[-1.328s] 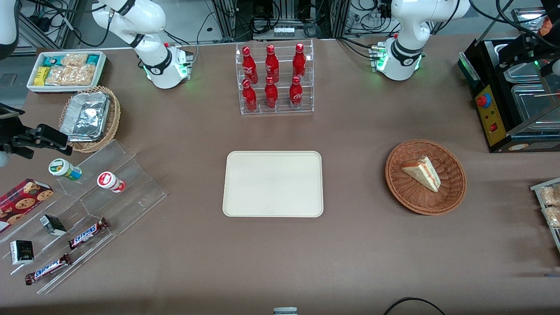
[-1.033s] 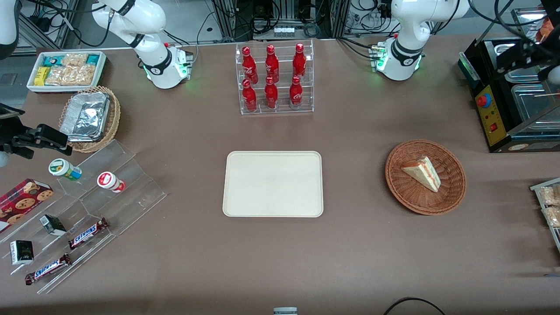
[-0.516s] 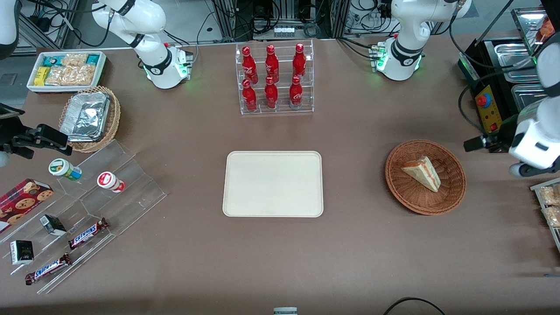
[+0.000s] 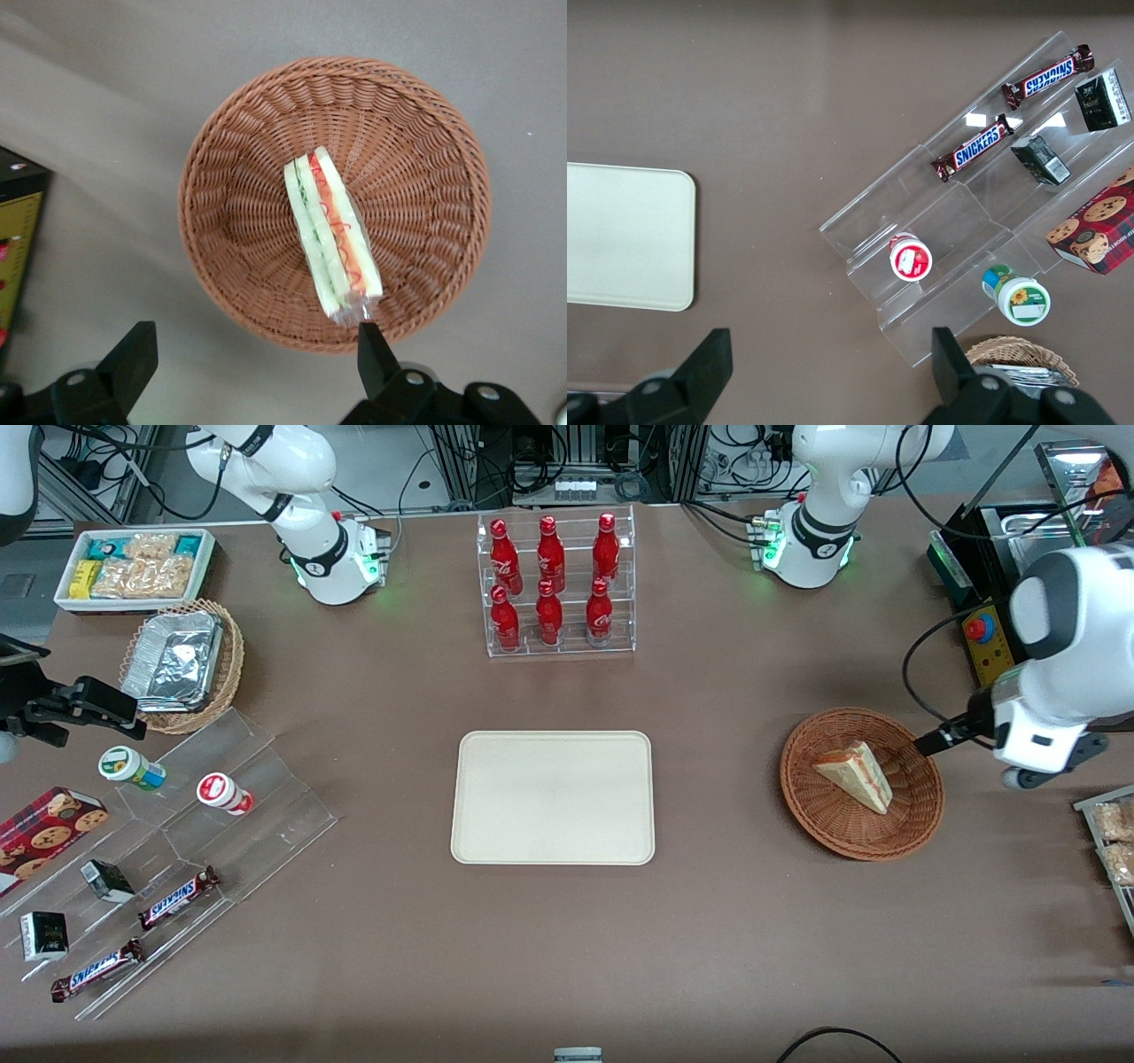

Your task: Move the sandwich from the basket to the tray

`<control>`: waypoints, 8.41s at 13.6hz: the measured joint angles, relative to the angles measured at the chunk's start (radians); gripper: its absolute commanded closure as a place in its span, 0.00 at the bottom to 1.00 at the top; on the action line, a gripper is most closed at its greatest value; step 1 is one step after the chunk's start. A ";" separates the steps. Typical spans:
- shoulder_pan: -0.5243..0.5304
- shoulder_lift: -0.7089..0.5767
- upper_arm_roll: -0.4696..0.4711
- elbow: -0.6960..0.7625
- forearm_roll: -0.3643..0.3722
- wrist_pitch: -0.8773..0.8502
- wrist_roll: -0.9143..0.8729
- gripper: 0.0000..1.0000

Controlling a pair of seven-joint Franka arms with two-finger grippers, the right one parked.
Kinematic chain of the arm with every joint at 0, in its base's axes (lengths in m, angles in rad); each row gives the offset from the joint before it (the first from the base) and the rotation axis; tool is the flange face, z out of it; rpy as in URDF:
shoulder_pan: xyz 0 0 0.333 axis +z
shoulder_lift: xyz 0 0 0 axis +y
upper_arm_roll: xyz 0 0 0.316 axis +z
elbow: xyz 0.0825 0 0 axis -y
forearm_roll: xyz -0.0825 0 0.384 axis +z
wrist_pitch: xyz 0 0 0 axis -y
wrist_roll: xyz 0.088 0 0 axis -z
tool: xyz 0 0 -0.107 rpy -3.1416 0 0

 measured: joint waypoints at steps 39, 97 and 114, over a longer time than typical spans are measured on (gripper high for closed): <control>-0.235 -0.020 -0.027 0.204 0.003 -0.298 -0.147 0.79; -0.624 -0.052 0.044 0.506 -0.066 -0.381 0.029 0.00; -0.102 -0.128 0.043 0.499 -0.068 -0.487 0.283 0.00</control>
